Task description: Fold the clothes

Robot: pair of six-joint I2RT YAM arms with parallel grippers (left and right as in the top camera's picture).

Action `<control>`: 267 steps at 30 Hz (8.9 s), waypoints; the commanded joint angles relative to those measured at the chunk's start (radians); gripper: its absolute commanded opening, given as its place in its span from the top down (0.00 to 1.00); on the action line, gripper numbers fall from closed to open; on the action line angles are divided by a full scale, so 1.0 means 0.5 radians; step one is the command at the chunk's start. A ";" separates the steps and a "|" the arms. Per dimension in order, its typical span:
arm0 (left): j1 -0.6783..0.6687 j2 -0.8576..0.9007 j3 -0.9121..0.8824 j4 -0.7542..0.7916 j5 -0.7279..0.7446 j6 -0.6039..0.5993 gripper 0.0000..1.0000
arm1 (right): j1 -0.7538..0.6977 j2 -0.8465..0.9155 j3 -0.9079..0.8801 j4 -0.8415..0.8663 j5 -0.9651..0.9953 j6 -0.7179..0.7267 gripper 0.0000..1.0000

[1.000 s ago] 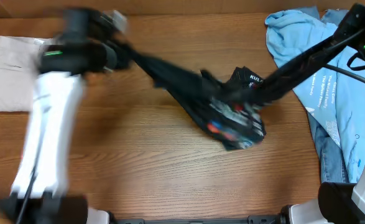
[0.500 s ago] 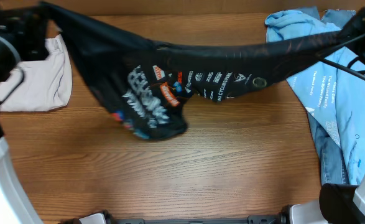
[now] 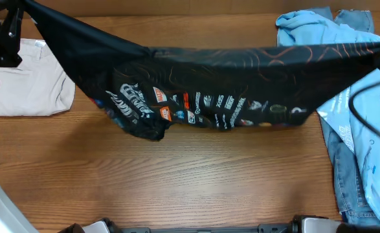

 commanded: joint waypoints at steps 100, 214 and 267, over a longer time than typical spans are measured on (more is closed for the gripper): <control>-0.692 0.242 -1.202 -1.217 -1.063 0.340 0.96 | -0.199 0.542 -1.305 -0.227 -0.298 -0.407 0.96; -1.010 0.689 -1.582 0.139 -1.788 -0.450 0.30 | 0.011 0.667 -2.226 1.400 -0.542 -0.468 0.61; -0.726 1.808 -0.986 1.804 -0.755 0.228 0.14 | 0.101 0.526 -1.744 1.377 -0.673 -0.714 0.23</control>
